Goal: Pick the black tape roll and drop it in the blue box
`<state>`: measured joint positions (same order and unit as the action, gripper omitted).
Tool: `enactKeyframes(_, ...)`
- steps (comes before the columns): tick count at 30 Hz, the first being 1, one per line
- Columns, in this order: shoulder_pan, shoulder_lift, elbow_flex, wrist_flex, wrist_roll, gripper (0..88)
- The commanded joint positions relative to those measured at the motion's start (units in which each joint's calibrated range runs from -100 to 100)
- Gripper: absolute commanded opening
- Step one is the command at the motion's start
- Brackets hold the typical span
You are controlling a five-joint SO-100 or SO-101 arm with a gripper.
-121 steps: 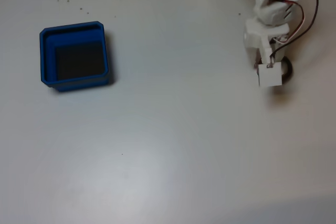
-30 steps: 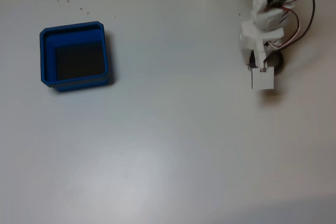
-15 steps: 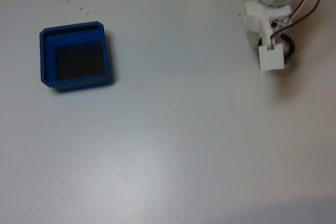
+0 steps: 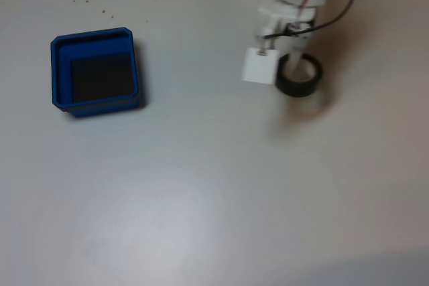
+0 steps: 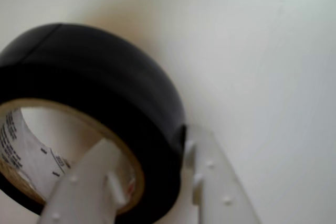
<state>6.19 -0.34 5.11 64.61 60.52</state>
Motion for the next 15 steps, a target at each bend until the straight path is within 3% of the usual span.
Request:
enactKeyframes(1, 9.3, -4.09, -6.91, 0.24, 0.5, 1.3)
enactKeyframes(7, 22.39, -3.76, -11.31, -0.42, 0.5, 1.4)
enactKeyframes(15, 31.68, 8.7, -23.17, -0.51, 0.5, 1.4)
